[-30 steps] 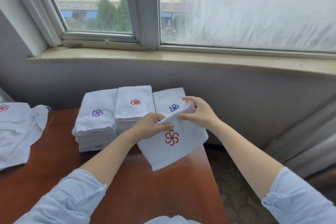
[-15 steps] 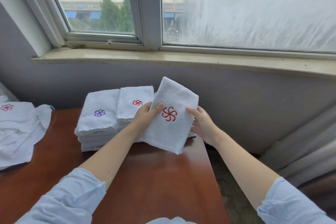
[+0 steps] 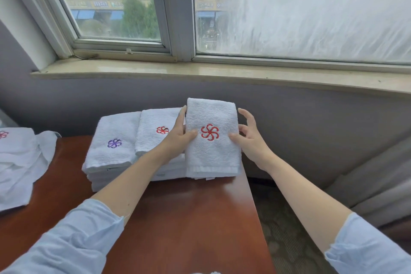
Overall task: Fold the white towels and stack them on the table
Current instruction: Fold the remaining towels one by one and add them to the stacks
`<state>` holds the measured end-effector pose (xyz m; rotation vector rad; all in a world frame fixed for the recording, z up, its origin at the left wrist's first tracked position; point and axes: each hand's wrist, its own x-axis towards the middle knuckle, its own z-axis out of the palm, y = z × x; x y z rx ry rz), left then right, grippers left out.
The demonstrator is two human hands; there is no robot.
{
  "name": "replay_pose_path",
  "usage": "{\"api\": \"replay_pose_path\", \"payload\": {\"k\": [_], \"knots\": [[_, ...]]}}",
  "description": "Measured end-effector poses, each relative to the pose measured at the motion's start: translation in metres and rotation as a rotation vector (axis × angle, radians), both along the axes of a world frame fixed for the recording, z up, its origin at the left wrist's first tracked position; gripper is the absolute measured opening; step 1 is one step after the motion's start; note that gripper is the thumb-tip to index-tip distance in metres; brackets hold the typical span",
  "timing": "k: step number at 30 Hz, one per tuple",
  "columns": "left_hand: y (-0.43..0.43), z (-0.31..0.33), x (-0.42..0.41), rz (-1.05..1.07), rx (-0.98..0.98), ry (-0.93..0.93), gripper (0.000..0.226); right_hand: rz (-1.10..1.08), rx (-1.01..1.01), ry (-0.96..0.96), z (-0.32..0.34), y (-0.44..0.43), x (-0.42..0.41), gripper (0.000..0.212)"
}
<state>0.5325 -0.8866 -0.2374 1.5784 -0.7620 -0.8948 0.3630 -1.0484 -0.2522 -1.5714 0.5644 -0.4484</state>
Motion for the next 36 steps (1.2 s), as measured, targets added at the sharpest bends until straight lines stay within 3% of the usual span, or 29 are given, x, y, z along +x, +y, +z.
{"api": "replay_pose_path", "payload": {"k": [3, 7, 9, 13, 16, 22, 28, 36], "knots": [[-0.01, 0.003, 0.011, -0.031, 0.031, -0.154, 0.063, 0.028, -0.091, 0.029, 0.005, -0.014, 0.009, 0.048], [-0.034, 0.009, 0.029, 0.026, 0.078, -0.217, 0.054, -0.002, -0.133, 0.065, 0.01, -0.038, 0.03, 0.037], [-0.048, 0.015, 0.041, 0.036, 0.109, -0.212, 0.064, 0.027, -0.121, 0.088, 0.013, -0.052, 0.042, 0.043], [-0.067, 0.022, 0.065, -0.092, 0.189, -0.182, 0.095, 0.138, -0.116, 0.179, 0.013, -0.079, 0.059, 0.075], [-0.074, 0.016, 0.078, -0.153, 0.264, -0.171, 0.105, 0.21, -0.092, 0.264, 0.005, -0.091, 0.068, 0.088], [-0.084, -0.024, 0.086, -0.139, 0.417, -0.097, 0.108, 0.245, -0.005, 0.372, -0.037, -0.094, 0.079, 0.089], [-0.087, -0.068, 0.079, -0.155, 0.657, -0.158, 0.107, 0.298, -0.036, 0.495, -0.08, -0.081, 0.079, 0.093], [-0.099, -0.074, 0.069, -0.111, 0.739, -0.381, 0.105, 0.245, -0.174, 0.547, -0.085, -0.079, 0.087, 0.097]]}}
